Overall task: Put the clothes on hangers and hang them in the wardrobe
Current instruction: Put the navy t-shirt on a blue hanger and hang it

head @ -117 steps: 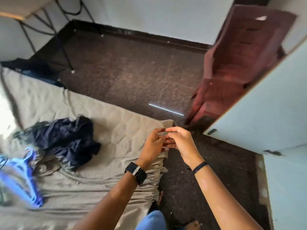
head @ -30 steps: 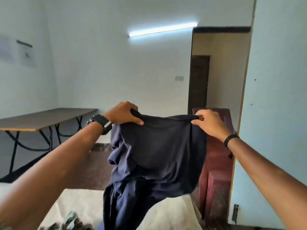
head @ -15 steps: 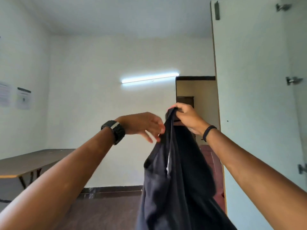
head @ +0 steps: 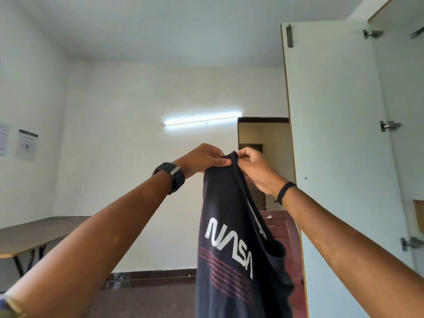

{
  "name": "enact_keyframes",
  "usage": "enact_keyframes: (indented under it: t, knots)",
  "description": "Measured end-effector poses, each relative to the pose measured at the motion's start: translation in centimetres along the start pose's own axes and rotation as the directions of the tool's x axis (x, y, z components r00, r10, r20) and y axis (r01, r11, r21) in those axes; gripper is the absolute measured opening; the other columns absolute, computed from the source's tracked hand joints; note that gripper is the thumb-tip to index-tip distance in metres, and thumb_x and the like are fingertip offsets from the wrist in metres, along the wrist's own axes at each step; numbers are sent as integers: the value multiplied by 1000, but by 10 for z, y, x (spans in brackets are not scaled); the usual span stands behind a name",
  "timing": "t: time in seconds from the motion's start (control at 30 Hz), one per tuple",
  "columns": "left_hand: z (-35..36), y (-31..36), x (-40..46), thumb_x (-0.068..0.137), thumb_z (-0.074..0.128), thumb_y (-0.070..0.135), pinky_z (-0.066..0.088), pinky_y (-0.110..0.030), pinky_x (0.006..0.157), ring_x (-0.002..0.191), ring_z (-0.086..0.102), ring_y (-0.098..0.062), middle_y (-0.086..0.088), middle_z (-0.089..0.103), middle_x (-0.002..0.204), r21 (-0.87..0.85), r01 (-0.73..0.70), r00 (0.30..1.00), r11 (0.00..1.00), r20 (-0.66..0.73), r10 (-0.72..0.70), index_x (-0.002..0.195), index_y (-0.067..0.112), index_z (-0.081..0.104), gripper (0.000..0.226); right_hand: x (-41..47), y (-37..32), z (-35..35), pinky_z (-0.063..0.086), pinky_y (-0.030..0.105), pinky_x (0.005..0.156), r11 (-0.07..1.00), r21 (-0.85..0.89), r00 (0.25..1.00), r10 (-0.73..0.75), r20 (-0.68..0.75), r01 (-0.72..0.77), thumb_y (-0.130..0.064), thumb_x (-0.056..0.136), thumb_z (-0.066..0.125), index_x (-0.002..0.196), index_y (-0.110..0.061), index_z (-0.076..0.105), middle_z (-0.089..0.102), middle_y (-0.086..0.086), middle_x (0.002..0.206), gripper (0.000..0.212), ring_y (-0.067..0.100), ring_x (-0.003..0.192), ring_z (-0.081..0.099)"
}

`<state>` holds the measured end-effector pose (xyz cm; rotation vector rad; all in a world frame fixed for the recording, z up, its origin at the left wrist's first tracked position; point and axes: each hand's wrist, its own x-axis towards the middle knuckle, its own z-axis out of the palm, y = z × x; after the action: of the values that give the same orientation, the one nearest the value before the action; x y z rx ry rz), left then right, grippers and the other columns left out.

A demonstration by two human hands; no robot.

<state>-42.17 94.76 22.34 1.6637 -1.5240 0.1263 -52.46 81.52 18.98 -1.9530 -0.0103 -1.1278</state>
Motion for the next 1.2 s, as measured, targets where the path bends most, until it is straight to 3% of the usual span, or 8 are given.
enact_keyframes:
  t: [0.2, 0.33, 0.43, 0.63, 0.8, 0.93, 1.07, 1.2]
  knots:
    - [-16, -1, 5, 85, 70, 23, 50, -32, 63, 75, 61, -24, -9, 61, 79, 37, -53, 957, 998, -284, 62, 76, 14, 59, 17, -15, 15, 0, 43, 40, 99, 979, -61, 917, 204, 344, -195, -47, 91, 56, 126, -17, 51, 56, -4, 121, 46, 19, 114, 53]
    - [-34, -4, 0, 85, 69, 23, 46, -28, 60, 70, 58, -21, 0, 56, 70, 170, -60, 921, 984, -371, 120, 76, 20, 58, 15, -29, 31, 2, 54, 27, 66, 895, -441, 825, 293, 483, -59, -19, 88, 67, 102, -12, 61, 65, 2, 89, 17, 9, 74, 64]
    - [-49, -9, -4, 85, 69, 24, 49, -32, 65, 77, 58, -22, -2, 57, 79, 215, -35, 895, 976, -428, 126, 82, 16, 60, 13, -33, 36, 3, 53, 24, 67, 841, -540, 776, 366, 514, -39, -9, 89, 60, 88, -21, 58, 59, -4, 82, 13, 9, 75, 59]
    - [-68, -18, -12, 86, 68, 21, 40, -18, 56, 78, 51, -16, 1, 55, 87, 212, -22, 810, 977, -569, 142, 92, 13, 59, 13, -23, 41, -5, 59, 40, 80, 909, -372, 886, 319, 335, -187, -11, 94, 55, 116, -8, 56, 64, 14, 112, 22, 24, 89, 68]
    - [-83, -33, -17, 86, 68, 26, 41, -24, 61, 85, 53, -21, -4, 57, 93, 249, 54, 793, 967, -599, 110, 95, 11, 61, 19, -18, 31, -18, 57, 31, 59, 981, -156, 977, 141, 160, -116, 7, 92, 51, 93, -12, 45, 60, 11, 93, 20, 22, 75, 62]
    - [-89, -45, -20, 86, 68, 32, 40, -27, 65, 87, 53, -21, -5, 57, 94, 321, 106, 823, 941, -560, 98, 93, 12, 62, 22, -14, 22, -26, 51, 28, 67, 985, -174, 996, 1, 88, 15, 10, 93, 45, 76, -11, 59, 59, 3, 83, 31, 17, 81, 55]
    - [-92, -56, -23, 87, 66, 33, 44, -32, 75, 92, 55, -21, -7, 62, 100, 331, 128, 839, 935, -538, 76, 94, 13, 65, 21, -7, 15, -31, 50, 24, 76, 750, -640, 979, -48, 198, 167, 4, 95, 39, 82, -11, 74, 65, -2, 93, 41, 13, 85, 59]
    - [-99, -66, -27, 87, 65, 31, 48, -35, 81, 97, 58, -26, -10, 64, 103, 341, 157, 832, 927, -551, 62, 96, 14, 65, 20, -4, 17, -36, 53, 28, 57, 567, -809, 960, 105, 261, 158, -24, 97, 45, 83, -5, 66, 67, 19, 88, 32, 31, 71, 64]
